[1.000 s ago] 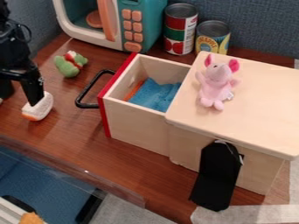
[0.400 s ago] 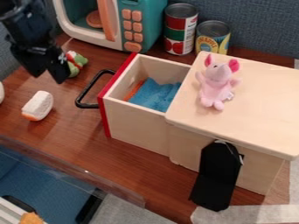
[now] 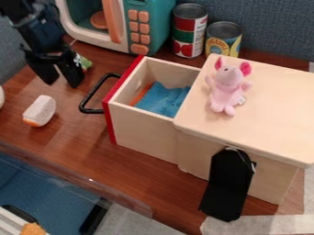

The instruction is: Close the drawer

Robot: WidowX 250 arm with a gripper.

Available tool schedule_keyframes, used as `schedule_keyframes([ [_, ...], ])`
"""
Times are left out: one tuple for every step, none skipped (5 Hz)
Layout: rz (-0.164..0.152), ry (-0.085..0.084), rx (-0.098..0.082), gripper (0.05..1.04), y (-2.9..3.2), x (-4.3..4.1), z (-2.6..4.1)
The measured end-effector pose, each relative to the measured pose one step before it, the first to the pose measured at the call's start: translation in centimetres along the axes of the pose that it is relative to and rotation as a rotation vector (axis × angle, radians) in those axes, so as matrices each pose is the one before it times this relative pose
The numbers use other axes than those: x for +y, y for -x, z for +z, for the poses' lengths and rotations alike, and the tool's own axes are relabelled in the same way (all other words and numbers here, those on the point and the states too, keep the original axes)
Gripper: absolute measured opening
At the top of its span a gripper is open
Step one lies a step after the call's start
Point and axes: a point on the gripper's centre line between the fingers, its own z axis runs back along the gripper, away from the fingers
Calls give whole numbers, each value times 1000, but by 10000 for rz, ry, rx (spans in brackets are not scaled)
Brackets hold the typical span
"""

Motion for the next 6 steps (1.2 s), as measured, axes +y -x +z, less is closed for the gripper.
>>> schedule_keyframes([
  [276,102,40,1001,-965,-770,-1016],
  [-88,-32,65,1001,-885,-1409,-981],
  [-307,-167,184,950,-697,-1315,-1245],
  [-61,-283,222,673,-206,-250,-1270],
  [96,-167,119,375,81,172,-380],
  [-99,90,107,174,253,-505,-316],
])
